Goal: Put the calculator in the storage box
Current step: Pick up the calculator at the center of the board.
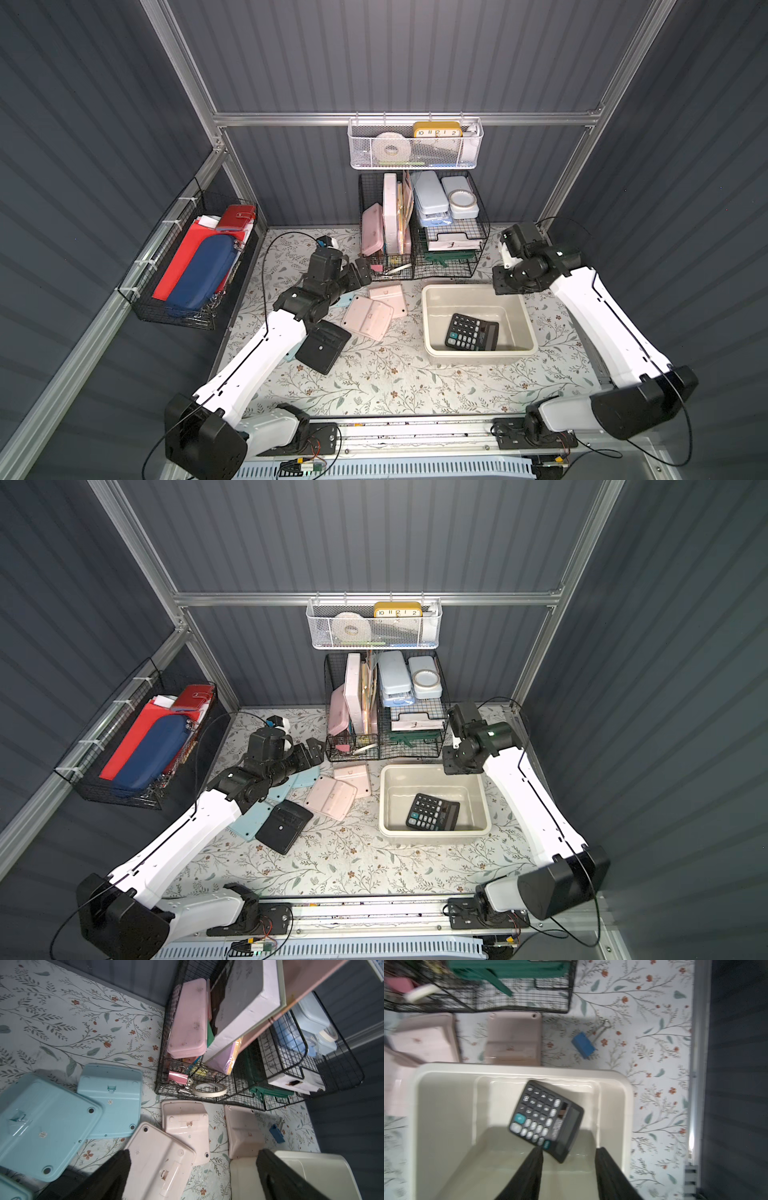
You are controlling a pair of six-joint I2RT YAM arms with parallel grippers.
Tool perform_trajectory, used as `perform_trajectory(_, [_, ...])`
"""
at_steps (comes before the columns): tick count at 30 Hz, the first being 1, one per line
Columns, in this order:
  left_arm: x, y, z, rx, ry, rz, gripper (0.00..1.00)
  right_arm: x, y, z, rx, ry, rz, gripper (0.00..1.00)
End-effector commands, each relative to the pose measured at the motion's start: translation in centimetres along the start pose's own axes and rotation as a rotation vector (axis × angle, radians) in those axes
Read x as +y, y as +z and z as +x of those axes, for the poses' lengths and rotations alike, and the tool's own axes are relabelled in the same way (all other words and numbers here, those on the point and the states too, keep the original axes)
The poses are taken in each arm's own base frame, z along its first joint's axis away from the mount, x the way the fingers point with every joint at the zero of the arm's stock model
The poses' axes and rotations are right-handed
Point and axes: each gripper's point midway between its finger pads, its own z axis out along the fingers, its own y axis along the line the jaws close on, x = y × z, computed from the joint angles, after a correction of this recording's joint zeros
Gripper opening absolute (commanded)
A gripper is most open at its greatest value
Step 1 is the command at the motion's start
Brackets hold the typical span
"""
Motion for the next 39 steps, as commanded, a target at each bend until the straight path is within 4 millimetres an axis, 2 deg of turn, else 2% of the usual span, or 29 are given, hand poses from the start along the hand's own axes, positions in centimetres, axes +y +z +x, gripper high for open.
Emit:
perform_trajectory(1, [3.0,0.7,-0.3,-0.019,-0.095,-0.073,0.99,4.8,-1.0,0.1,-0.061,-0.020,-0.206,0.51])
perform_trajectory(6, [6.9,1.0,-0.1,-0.038,-0.175,-0.155,0.99,10.5,-2.9,2.1,-0.084,-0.076,-0.432,0.57])
perform_trajectory(11, [9.9,1.0,-0.1,-0.055,-0.237,-0.171,0.99,16.0,-4.1,4.2,-0.070,-0.153,-0.577,0.60])
perform_trajectory(18, [13.6,1.0,1.0,-0.065,-0.325,-0.178,0.99,23.4,-4.1,7.0,-0.028,-0.244,-0.705,0.65])
perform_trajectory(23, [15.8,2.0,2.9,-0.036,-0.375,-0.172,0.99,28.0,-2.3,10.0,0.066,-0.308,-0.731,0.65])
perform_trajectory(28, [16.6,2.9,5.5,0.020,-0.407,-0.142,0.99,31.6,0.2,12.8,0.128,-0.316,-0.741,0.65])
perform_trajectory(34, [17.1,2.5,7.8,0.050,-0.415,-0.149,0.99,34.9,3.4,15.0,0.178,-0.269,-0.759,0.65])
perform_trajectory(39, [17.6,2.4,9.5,0.070,-0.424,-0.150,0.99,37.3,5.0,16.0,0.219,-0.228,-0.809,0.65])
